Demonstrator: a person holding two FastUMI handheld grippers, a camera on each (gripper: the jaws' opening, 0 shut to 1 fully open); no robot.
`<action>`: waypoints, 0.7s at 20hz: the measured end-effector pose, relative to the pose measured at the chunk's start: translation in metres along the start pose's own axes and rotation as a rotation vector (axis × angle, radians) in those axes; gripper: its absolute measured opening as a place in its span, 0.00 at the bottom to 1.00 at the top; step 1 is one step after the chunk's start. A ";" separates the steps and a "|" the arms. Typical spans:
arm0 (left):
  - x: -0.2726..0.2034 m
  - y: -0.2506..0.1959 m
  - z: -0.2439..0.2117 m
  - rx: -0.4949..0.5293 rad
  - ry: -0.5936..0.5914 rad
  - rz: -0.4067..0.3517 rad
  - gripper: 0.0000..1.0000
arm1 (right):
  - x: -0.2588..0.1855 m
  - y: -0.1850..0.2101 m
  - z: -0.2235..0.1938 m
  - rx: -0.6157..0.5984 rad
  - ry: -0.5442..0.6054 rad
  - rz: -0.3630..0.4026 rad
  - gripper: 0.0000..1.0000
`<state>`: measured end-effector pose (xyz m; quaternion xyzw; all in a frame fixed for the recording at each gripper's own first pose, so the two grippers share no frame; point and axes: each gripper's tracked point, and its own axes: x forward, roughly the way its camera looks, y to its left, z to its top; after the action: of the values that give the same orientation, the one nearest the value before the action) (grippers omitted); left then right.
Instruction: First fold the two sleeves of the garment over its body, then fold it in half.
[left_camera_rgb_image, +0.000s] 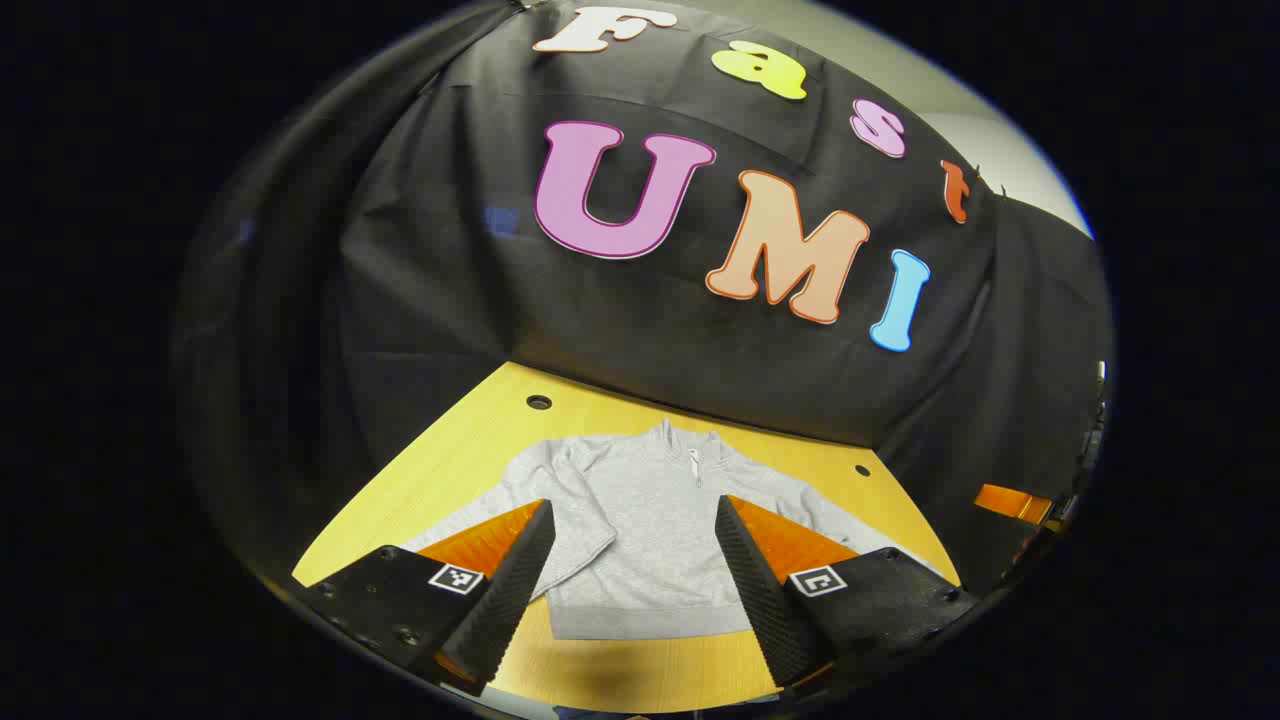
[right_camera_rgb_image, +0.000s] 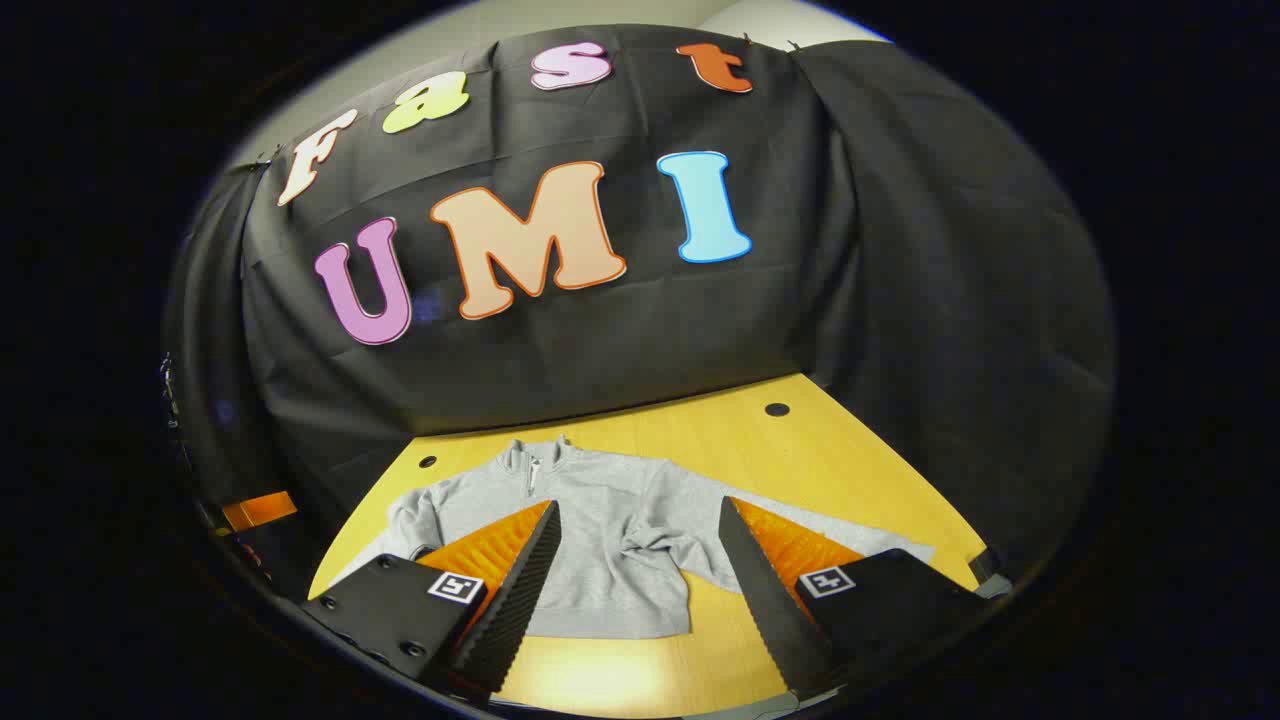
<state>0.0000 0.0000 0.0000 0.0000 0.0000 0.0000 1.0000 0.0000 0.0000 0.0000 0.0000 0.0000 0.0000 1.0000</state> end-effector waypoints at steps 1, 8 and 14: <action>0.001 -0.002 -0.002 0.012 0.006 -0.007 0.95 | -0.002 -0.006 -0.004 -0.002 0.004 -0.016 0.97; 0.003 -0.009 -0.013 0.036 0.045 -0.036 0.94 | -0.005 -0.031 -0.016 0.006 0.021 -0.060 0.98; 0.004 -0.001 -0.010 0.062 0.051 -0.029 0.94 | -0.003 -0.067 -0.024 0.009 0.044 -0.134 0.97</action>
<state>0.0037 -0.0012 -0.0105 0.0308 0.0254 -0.0144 0.9991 -0.0028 -0.0671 -0.0244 0.0047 0.0218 -0.0671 0.9975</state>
